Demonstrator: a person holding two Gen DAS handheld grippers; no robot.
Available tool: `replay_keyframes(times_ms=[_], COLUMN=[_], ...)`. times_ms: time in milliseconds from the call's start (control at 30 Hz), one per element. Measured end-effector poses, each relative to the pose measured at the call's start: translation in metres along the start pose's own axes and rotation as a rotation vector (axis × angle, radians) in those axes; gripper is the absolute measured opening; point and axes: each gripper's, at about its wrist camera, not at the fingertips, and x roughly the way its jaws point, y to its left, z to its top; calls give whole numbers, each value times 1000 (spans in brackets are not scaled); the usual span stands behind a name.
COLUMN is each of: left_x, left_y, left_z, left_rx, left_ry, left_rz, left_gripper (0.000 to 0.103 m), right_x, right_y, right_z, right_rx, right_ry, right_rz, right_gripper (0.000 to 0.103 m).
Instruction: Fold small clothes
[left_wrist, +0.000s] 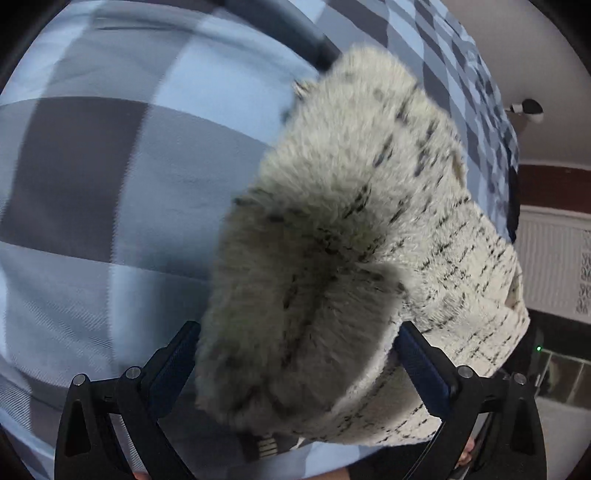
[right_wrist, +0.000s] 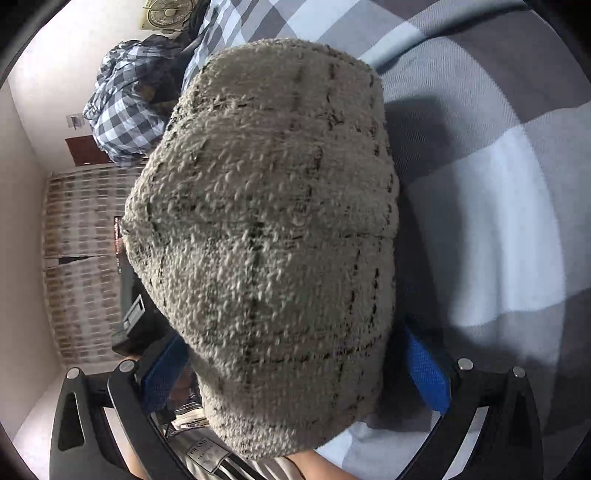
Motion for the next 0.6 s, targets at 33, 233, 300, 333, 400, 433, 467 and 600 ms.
replay_keyframes(times_ms=[33, 233, 300, 333, 400, 433, 467, 600], left_x=[3, 5, 1, -1, -8, -13, -18, -46], left_y=[-3, -15, -19, -22, -28, -33, -40, -82], left_z=[0, -5, -7, -9, -10, -11, -15, -27], left_rx=[5, 23, 41, 52, 74, 85, 107, 234], left_ry=[-3, -15, -27, -39, -68, -90, -115, -242], left_rz=[-1, -58, -51, -47, -38, -37, -37, -41], left_gripper=[98, 61, 54, 52, 46, 46, 45, 44], right_x=[2, -3, -3, -3, -6, -9, -11, -38], right_y=[3, 20, 26, 31, 42, 48, 55, 90], right_z=[-2, -5, -4, -5, -9, -11, -12, -14], right_rx=[-8, -96, -118, -136, -175, -196, -217, -345], right_ry=[-1, -23, -38, -48, -76, -94, -114, -210], right_rz=[-1, -40, -61, -76, -104, -115, -124, -128], right_gripper=[102, 89, 78, 76, 68, 66, 63, 60])
